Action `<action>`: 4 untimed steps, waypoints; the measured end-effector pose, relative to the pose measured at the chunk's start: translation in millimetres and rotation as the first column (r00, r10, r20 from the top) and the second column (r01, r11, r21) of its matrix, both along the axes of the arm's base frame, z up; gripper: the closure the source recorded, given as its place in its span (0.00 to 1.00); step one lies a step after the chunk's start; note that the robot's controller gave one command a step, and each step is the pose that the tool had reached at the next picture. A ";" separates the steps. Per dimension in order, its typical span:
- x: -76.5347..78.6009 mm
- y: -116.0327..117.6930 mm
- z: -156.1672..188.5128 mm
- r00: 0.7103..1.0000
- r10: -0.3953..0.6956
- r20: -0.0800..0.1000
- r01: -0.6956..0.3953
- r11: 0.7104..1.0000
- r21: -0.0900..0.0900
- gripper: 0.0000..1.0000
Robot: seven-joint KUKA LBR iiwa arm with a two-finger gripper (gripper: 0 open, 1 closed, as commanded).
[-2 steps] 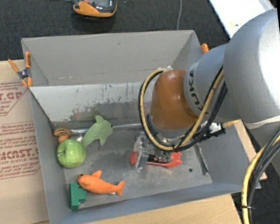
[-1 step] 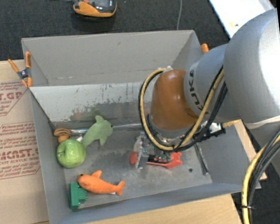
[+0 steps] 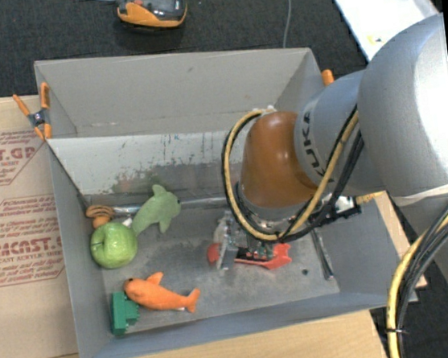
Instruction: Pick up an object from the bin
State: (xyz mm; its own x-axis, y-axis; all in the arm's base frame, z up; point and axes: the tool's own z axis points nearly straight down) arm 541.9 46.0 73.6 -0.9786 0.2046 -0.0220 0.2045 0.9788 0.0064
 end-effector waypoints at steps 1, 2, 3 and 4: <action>0.0 0.0 0.0 1.000 0.000 0.000 0.000 1.000 0.000 1.00; -0.2 -0.1 -0.2 1.000 0.000 -0.001 0.000 1.000 0.000 1.00; -0.3 -0.2 -0.2 1.000 0.000 -0.001 0.000 1.000 0.000 1.00; -0.4 -0.2 -0.2 1.000 0.000 -0.001 0.000 1.000 0.000 1.00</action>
Offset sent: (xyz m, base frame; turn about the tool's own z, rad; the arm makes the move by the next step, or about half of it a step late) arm 0.0000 0.0000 0.0000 0.0000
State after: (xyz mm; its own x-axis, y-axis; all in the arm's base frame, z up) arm 541.5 45.8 73.4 -0.9785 0.2050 -0.0208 0.2049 0.9788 0.0057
